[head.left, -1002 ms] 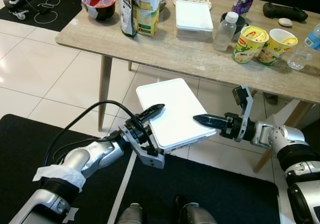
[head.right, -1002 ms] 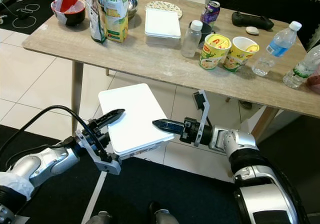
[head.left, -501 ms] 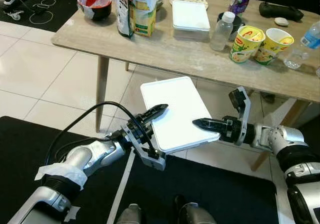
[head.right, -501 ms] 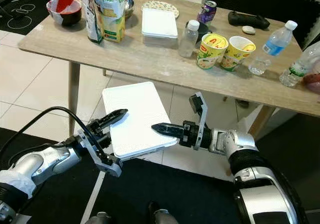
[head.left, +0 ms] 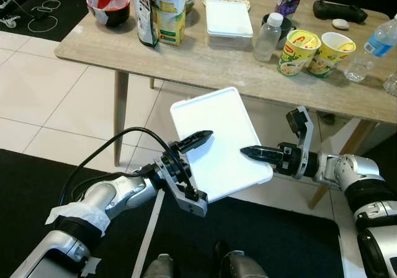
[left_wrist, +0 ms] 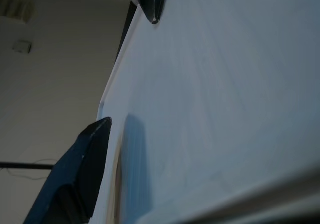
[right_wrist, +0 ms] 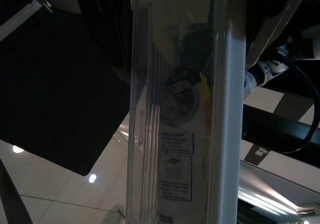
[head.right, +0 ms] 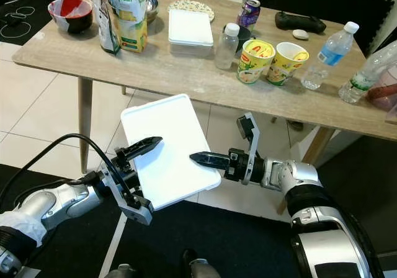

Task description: Restocking fridge

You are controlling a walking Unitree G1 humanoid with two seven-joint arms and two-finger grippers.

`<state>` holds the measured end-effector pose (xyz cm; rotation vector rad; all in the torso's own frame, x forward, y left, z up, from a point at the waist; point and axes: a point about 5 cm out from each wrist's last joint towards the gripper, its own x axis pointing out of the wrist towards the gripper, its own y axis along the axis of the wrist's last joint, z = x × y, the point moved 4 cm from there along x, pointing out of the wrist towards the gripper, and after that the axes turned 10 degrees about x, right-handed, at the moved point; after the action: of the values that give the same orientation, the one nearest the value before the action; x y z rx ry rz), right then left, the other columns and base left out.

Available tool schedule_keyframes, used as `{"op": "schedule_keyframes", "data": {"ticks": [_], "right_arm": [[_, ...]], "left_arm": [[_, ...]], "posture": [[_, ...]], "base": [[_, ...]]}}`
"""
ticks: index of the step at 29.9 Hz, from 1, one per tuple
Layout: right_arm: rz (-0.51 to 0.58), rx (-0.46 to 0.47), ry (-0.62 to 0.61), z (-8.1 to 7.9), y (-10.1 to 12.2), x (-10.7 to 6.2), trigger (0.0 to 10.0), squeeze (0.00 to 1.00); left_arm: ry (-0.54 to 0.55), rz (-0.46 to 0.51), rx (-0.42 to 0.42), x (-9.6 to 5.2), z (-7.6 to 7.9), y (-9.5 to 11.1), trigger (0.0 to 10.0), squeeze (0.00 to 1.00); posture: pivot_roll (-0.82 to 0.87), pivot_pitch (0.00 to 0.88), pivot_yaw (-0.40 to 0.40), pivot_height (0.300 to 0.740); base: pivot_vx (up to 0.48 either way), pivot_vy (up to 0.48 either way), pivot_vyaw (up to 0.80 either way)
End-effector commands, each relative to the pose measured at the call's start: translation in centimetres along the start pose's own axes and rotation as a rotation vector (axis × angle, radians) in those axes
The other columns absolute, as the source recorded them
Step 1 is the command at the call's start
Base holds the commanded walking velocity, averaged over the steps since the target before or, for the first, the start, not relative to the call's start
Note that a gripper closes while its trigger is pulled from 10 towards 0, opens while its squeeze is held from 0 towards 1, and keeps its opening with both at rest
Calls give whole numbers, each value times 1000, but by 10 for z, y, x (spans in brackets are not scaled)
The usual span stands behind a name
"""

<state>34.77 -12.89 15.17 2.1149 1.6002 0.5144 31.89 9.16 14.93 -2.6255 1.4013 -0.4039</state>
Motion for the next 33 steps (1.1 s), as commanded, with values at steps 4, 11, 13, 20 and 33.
{"op": "schedule_keyframes", "data": {"ticks": [4,11,13,20,33], "right_arm": [[1,-1,-1,1,-1,-10,0,0],[72,4,-52,7,6,-28,0,0],[111,5,-80,9,10,-39,0,0],[159,4,-125,12,16,-55,0,0],[286,-70,-312,30,28,-71,0,0]], "left_arm": [[-18,29,-49,-1,7,11,10000,1000],[-80,-11,-76,-18,25,7,10000,1000],[-138,-39,-85,-31,41,7,10000,1000],[-245,-89,-30,-54,66,4,10000,0],[-369,-225,-155,-81,95,-3,10000,0]], "posture": [[59,174,-108,740],[63,168,-109,740],[61,165,-110,740],[58,167,-111,740],[61,172,-107,740]], "base": [[0,0,0],[0,0,0],[0,0,0],[0,0,0],[0,0,0]]}}
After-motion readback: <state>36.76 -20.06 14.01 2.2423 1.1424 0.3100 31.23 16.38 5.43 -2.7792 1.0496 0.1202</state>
